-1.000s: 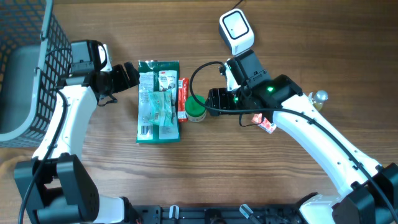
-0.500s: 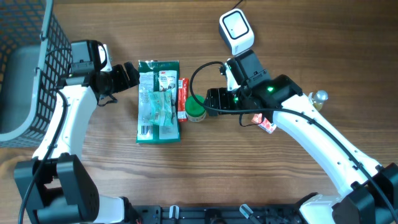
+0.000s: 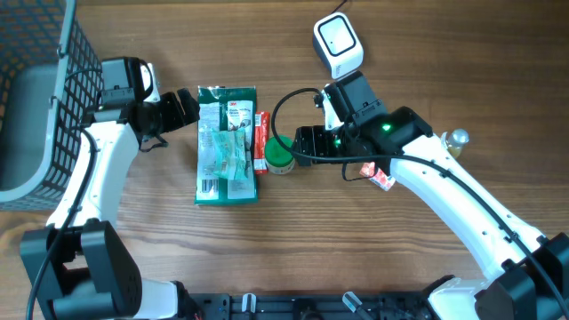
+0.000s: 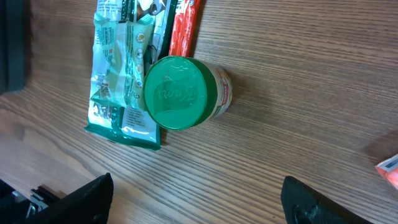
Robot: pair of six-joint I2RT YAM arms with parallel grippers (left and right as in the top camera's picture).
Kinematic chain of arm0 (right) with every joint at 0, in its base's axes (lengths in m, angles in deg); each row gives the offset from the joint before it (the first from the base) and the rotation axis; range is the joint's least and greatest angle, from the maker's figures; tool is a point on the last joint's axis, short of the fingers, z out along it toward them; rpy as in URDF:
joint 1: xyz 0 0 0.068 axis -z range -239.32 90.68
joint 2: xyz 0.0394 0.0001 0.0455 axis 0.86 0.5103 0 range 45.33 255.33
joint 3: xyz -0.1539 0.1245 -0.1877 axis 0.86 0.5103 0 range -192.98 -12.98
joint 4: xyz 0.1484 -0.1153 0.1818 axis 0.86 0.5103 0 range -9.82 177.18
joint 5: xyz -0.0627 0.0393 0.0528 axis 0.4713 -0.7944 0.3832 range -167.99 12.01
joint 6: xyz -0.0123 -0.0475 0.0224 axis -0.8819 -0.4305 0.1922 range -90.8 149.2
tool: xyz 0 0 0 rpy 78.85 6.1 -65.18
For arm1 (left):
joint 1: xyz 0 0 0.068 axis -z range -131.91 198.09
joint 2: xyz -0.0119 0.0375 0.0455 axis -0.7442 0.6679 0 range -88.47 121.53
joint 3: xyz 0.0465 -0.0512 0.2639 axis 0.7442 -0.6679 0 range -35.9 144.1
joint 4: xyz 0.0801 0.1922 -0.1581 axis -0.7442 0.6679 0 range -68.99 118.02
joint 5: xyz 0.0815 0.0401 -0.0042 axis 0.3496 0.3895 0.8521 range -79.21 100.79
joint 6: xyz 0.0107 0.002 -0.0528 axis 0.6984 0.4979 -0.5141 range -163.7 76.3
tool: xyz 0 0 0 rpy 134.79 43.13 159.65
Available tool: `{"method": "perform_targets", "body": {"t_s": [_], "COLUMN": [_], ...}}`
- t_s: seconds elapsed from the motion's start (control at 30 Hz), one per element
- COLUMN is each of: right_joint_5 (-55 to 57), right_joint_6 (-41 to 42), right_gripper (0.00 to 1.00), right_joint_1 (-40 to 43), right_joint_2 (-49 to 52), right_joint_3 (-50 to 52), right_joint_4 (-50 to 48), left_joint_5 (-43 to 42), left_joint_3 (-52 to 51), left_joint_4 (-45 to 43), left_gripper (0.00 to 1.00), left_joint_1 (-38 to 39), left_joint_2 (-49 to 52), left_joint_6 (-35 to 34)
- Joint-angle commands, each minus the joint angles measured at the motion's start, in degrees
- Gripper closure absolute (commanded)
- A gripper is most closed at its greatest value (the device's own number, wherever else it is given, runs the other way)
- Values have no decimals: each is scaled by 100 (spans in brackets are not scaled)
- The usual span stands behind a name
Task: Scan the item barcode
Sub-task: 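Lower the right gripper down onto the jar lid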
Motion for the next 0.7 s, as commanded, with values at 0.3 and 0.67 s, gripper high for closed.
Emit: {"method": "perform_targets", "body": {"t_s": [0.3,0.67], "right_joint_5": [76,142], "right_joint_6": [-28,-31], "right_gripper": [13,13], "right_joint_1": [-24,-24], "right_joint_2": [66,66], "right_joint_3": [52,52], "right_joint_4": [7,7], "left_joint_5": [39,37], "left_joint_3": [74,74], "left_joint_4": [-20,-20], "left_gripper": [0,0], "left_joint_1": [-50,-50], "left_joint_2": [-63,-63], "left_joint_6": [50,50]}}
